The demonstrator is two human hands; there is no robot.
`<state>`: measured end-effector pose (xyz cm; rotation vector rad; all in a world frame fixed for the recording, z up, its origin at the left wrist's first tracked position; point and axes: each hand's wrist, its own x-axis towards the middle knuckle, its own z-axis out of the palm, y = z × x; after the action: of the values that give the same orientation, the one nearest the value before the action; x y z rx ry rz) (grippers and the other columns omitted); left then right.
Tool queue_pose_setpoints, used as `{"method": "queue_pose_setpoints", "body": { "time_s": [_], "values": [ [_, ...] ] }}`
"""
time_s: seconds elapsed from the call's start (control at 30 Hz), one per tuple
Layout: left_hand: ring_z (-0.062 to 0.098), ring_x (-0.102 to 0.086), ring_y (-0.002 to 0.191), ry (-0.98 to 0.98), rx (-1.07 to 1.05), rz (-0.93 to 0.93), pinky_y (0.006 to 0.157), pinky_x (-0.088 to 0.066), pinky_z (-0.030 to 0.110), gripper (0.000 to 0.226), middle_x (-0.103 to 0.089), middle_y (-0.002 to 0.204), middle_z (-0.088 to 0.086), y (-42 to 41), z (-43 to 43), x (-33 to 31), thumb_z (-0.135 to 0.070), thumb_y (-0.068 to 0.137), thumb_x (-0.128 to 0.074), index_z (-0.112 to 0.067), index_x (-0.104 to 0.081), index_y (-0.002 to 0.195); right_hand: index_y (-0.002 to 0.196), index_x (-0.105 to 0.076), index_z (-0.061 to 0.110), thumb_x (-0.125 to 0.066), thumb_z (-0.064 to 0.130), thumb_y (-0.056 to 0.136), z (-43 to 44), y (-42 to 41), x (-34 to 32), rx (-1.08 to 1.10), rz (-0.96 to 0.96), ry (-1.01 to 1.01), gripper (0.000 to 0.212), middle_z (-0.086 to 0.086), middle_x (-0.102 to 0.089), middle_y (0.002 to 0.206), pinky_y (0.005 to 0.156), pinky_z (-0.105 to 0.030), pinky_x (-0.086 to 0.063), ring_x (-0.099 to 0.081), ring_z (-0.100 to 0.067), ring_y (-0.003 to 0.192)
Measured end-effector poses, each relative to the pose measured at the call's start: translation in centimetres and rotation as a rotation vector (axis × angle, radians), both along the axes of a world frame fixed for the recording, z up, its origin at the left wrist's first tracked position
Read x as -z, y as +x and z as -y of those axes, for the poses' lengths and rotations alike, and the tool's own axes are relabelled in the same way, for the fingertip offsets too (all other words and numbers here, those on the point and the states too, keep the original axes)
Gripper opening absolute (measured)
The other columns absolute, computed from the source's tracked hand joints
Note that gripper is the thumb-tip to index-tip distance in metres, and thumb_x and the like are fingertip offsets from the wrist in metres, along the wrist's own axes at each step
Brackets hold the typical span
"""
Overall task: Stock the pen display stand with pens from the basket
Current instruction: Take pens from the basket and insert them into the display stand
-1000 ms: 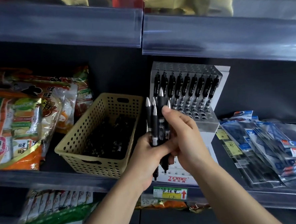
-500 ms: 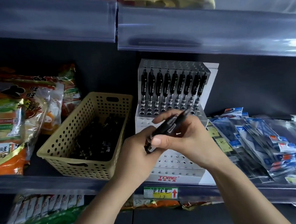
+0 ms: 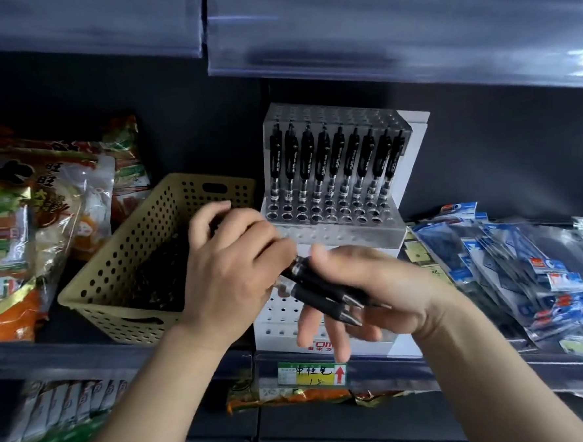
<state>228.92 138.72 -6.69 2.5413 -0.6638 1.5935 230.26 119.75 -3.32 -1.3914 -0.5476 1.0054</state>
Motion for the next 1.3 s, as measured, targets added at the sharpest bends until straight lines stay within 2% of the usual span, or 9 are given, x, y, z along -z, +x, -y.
{"method": "queue_pose_setpoints", "body": {
  "time_s": [0.13,0.23,0.33,0.4,0.47,0.67,0.87,1.07,1.3],
  "values": [
    [0.021,-0.057,0.095,-0.002,-0.011,-0.047,0.101,-0.028,0.046,0.012,-0.065,0.083,-0.004,0.4,-0.2,0.6,-0.008,0.078,-0.073,-0.019,-0.067,0.078,0.097,-0.051,-0.001,-0.056,0.018,0.090,-1.5,-0.8,1.0,0.041,0.009,0.019,0.021,-0.008,-0.055,0.062,0.028,-0.015,-0.025,-0.049,-0.011,0.035],
    [0.023,-0.042,0.120,-0.249,-0.112,-0.133,0.104,-0.028,0.048,0.060,-0.050,0.122,0.003,0.7,-0.2,0.6,0.004,0.068,-0.074,-0.021,-0.053,0.119,0.102,-0.049,-0.002,-0.054,0.019,0.090,-1.7,-0.9,1.3,0.099,0.043,0.052,0.024,-0.005,-0.048,0.059,0.030,-0.017,-0.020,-0.043,-0.011,0.034],
    [0.015,-0.032,0.132,-0.969,0.042,-0.468,0.104,-0.037,0.024,0.090,-0.035,0.142,0.005,0.0,0.8,-0.3,0.016,0.070,-0.062,-0.030,-0.030,0.140,0.111,-0.042,-0.010,-0.056,0.023,0.091,-1.9,-0.7,1.3,0.189,0.143,0.039,0.041,-0.003,-0.051,0.060,0.033,-0.020,-0.024,-0.044,-0.013,0.039],
    [0.012,-0.051,0.117,-1.619,0.467,-0.678,0.096,-0.045,0.030,0.064,-0.056,0.123,-0.002,-0.5,1.4,-1.0,0.008,0.081,-0.052,-0.025,-0.042,0.135,0.115,-0.040,-0.009,-0.055,0.021,0.094,-2.1,-0.6,1.6,0.234,0.227,0.039,0.039,-0.004,-0.052,0.063,0.035,-0.021,-0.029,-0.045,-0.016,0.042],
    [0.013,-0.060,0.094,-1.881,0.790,-0.826,0.084,-0.045,0.031,0.029,-0.067,0.095,-0.004,-0.8,1.7,-1.0,-0.011,0.080,-0.054,-0.018,-0.062,0.107,0.115,-0.040,-0.006,-0.052,0.019,0.096,-2.5,-0.5,1.9,0.258,0.304,0.015,0.033,-0.005,-0.052,0.065,0.038,-0.022,-0.031,-0.045,-0.018,0.045],
    [0.018,-0.069,0.077,-1.676,0.709,-0.962,0.051,-0.054,0.036,0.031,-0.071,0.096,0.004,-1.6,2.3,-1.5,-0.034,0.068,-0.072,-0.016,-0.067,0.092,0.103,-0.041,0.000,-0.048,0.017,0.099,-4.0,-0.6,2.6,0.265,0.443,-0.035,0.018,-0.005,-0.049,0.062,0.042,-0.020,-0.035,-0.045,-0.011,0.044],
    [0.034,-0.067,0.072,-1.717,0.618,-0.978,0.052,-0.046,0.064,0.035,-0.072,0.088,0.009,-1.8,2.4,-1.8,-0.029,0.084,-0.059,0.000,-0.056,0.102,0.088,-0.056,0.008,-0.056,0.024,0.094,-4.2,-0.3,2.4,0.258,0.454,-0.118,0.017,-0.008,-0.056,0.073,0.056,-0.028,-0.047,-0.057,-0.017,0.064],
    [0.015,-0.062,0.062,-1.707,0.606,-0.912,0.059,-0.055,0.035,0.016,-0.062,0.063,-0.003,-1.4,2.4,-1.3,-0.022,0.089,-0.055,-0.007,-0.059,0.083,0.080,-0.068,0.008,-0.056,0.061,0.072,-2.4,0.5,0.5,0.349,0.591,-0.399,0.055,-0.006,-0.066,0.071,0.072,-0.038,-0.053,-0.062,-0.024,0.071],
    [0.015,-0.053,0.055,-1.398,0.665,-1.109,0.054,-0.046,0.025,0.012,-0.059,0.066,0.001,-1.5,2.8,-0.7,-0.019,0.091,-0.054,-0.009,-0.059,0.089,0.083,-0.066,0.009,-0.062,0.028,0.087,-2.5,1.0,0.2,0.575,0.536,0.014,0.020,-0.011,-0.061,0.071,0.063,-0.030,-0.043,-0.054,-0.019,0.067]
  ]
}}
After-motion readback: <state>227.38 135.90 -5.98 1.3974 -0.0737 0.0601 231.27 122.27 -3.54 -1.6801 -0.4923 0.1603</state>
